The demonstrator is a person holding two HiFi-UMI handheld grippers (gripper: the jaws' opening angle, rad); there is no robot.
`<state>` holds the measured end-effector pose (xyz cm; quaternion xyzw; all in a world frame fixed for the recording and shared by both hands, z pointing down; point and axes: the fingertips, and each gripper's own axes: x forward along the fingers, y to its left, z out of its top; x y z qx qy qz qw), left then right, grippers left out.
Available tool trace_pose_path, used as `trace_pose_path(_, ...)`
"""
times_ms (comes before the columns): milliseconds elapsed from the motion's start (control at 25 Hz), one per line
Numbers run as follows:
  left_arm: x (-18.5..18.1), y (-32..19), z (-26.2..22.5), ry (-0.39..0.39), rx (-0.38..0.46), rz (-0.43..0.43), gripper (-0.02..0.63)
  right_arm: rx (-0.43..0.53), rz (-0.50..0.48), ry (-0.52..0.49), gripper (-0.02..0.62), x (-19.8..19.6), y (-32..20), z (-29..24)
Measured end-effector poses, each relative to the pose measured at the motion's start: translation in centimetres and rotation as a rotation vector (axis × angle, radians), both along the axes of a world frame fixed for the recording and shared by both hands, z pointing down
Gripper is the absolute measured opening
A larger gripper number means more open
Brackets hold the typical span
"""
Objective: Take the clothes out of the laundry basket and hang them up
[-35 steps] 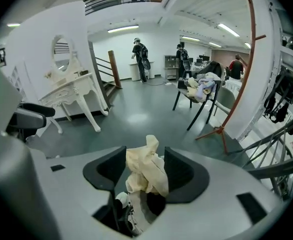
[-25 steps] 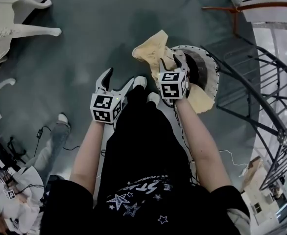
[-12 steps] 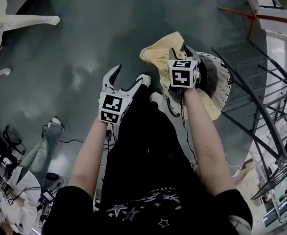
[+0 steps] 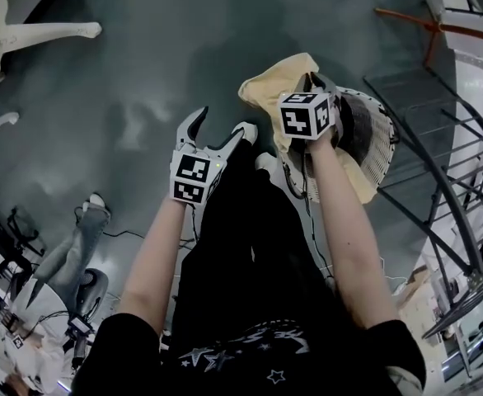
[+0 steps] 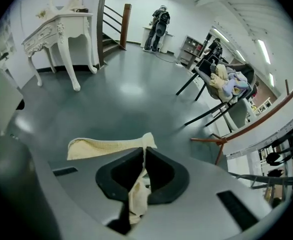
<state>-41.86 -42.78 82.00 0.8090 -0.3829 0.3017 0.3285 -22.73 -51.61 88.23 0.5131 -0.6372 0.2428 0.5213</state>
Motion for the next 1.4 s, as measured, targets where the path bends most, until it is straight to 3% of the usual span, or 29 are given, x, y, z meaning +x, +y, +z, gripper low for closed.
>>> trace_pose_path(360, 1.6, -0.6, 1.7, 0.001, -0.046, 0.029, 0.385, 0.037, 0.087, -0.157, 0.018, 1.2, 0.3, -2.7)
trace_pose_path(680, 2.9, -0.3, 5.3, -0.031, -0.116, 0.079, 0.386, 0.142, 0.072, -0.332, 0.017, 1.9, -0.1, -6.8)
trace_pose_path(920, 3.5, 0.9, 7.3, -0.035, -0.171, 0.065, 0.385, 0.188, 0.022, -0.366, 0.017, 2.4, 0.2, -10.1)
trace_pose_path(1080, 4.3, 2.0, 9.0, 0.003, -0.242, 0.021, 0.385, 0.229, 0.05, -0.38, 0.017, 3.7, -0.1, -10.8)
trace_pose_path(1400, 6.1, 0.6, 13.3, 0.044, -0.251, -0.055, 0.385, 0.281, 0.098, -0.367, 0.017, 8.1, -0.5, -10.6)
